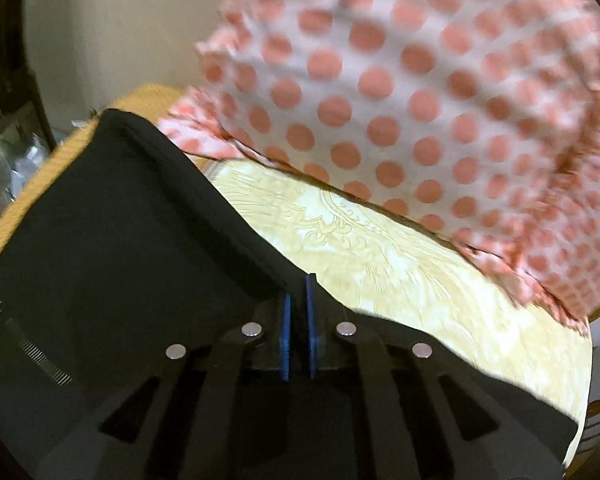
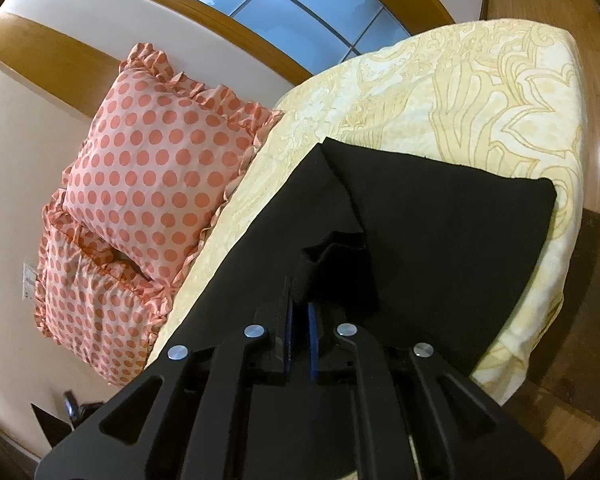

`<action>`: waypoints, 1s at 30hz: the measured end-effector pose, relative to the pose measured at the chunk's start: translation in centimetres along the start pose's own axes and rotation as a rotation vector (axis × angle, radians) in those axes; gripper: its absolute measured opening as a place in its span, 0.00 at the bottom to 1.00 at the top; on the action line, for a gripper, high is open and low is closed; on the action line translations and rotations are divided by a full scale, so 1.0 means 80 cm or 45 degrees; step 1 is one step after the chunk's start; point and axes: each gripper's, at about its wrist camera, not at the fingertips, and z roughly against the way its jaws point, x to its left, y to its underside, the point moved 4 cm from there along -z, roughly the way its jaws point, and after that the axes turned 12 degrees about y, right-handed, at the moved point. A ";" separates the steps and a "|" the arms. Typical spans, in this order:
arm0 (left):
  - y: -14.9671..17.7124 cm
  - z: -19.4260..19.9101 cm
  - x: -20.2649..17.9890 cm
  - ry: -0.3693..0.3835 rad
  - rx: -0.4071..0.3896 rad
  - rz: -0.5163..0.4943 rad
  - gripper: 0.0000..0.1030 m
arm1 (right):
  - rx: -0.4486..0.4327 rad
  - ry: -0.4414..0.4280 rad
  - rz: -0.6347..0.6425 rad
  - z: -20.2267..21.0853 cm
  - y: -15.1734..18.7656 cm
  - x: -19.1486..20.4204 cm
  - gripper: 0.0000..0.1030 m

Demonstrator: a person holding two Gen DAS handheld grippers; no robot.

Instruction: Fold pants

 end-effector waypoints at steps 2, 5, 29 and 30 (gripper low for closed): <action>0.019 0.035 0.001 0.029 -0.039 -0.004 0.06 | 0.012 -0.031 -0.011 0.004 0.000 0.000 0.24; 0.056 0.084 0.011 0.055 -0.084 -0.001 0.06 | 0.008 -0.049 -0.019 0.011 0.001 0.002 0.41; 0.247 0.189 0.048 0.079 -0.280 0.134 0.06 | -0.153 -0.015 -0.085 0.042 -0.035 -0.054 0.03; 0.257 0.189 0.053 0.076 -0.282 0.158 0.06 | -0.149 0.001 -0.088 0.039 -0.033 -0.058 0.03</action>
